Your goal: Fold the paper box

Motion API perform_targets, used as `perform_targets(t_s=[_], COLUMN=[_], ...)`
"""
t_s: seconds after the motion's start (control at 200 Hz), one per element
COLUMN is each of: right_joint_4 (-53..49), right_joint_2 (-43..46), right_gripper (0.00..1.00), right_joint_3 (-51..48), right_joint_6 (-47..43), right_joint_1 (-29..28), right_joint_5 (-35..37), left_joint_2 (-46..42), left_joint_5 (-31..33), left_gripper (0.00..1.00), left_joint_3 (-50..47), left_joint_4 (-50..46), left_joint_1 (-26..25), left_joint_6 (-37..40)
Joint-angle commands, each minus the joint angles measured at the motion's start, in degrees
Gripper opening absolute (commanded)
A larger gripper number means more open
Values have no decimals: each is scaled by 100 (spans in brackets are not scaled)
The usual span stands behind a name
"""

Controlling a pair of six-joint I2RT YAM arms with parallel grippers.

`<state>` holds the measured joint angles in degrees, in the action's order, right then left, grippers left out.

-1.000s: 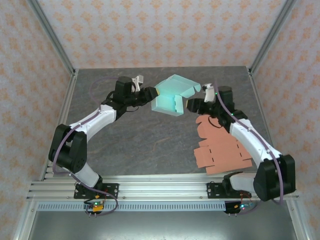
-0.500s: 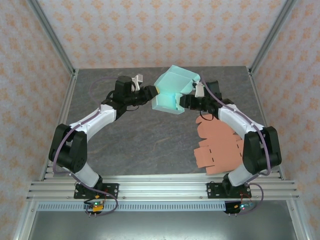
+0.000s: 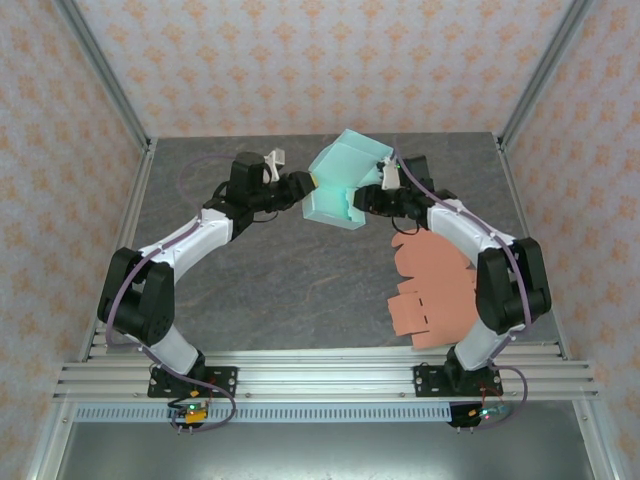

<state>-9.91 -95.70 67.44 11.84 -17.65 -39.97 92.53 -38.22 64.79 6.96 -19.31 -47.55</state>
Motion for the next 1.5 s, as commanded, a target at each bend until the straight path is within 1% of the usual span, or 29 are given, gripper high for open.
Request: perform_targets(t_s=[0.0, 0.095, 0.175, 0.24, 0.4, 0.496, 0.526, 0.571, 0.591, 0.701, 0.821, 1.001, 1.121, 1.321, 1.386, 1.462, 1.497], right_joint_4=[-236, -224, -158, -112, 18, -8, -27, -10, 7, 81, 207, 539, 596, 662, 786, 1233, 1450], right_joint_2=[-120, -217, -347, -425, -511, -540, -548, -546, -531, -384, -243, -99, -172, -273, -275, -186, -138], right_gripper=[44, 44, 41, 40, 29, 28, 30, 43, 46, 53, 54, 54, 52, 52, 56, 64, 66], right_joint_3=[216, 225, 273, 301, 300, 305, 300, 290, 275, 252, 217, 79, 123, 107, 60, -152, -261], right_joint_6=[53, 78, 168, 183, 240, 172, 160, 183, 201, 115, 101, 285, 360, 369, 377, 577, 711], right_joint_1=[-120, -202, -255, -306, -318, -328, -342, -336, -339, -336, -260, -84, -53, -51, -33, 38, 96], right_joint_5=[272, 392, 358, 364, 540, 756, 850, 977, 999, 1012, 788, 486, 324, 205, 48, -279, -385], left_joint_2=[-55, -25, 10, 27, 72, 52, 54, 41, 39, -45, -77, -51, -45, 7, 6, 13, 19], left_joint_5=[-46, -97, -114, -133, -116, -58, -43, 8, 38, 235, 297, 192, 138, 86, 68, 78, 86], left_gripper=[31, 31, 31, 31, 31, 30, 30, 30, 30, 29, 29, 29, 29, 29, 29, 29, 29], left_joint_3=[207, 207, 225, 215, 237, 240, 278, 346, 370, 357, 319, 334, 319, 341, 347, 366, 370], left_joint_4=[384, 458, 453, 479, 358, 222, 112, -114, -202, -470, -547, -500, -383, -287, -245, -250, -270], left_joint_1=[-99, -114, -130, -143, -150, -178, -191, -217, -229, -275, -271, -275, -277, -282, -284, -284, -275], left_joint_6=[71, 90, 112, 155, 237, 409, 519, 666, 725, 998, 1073, 1080, 975, 869, 818, 817, 824])
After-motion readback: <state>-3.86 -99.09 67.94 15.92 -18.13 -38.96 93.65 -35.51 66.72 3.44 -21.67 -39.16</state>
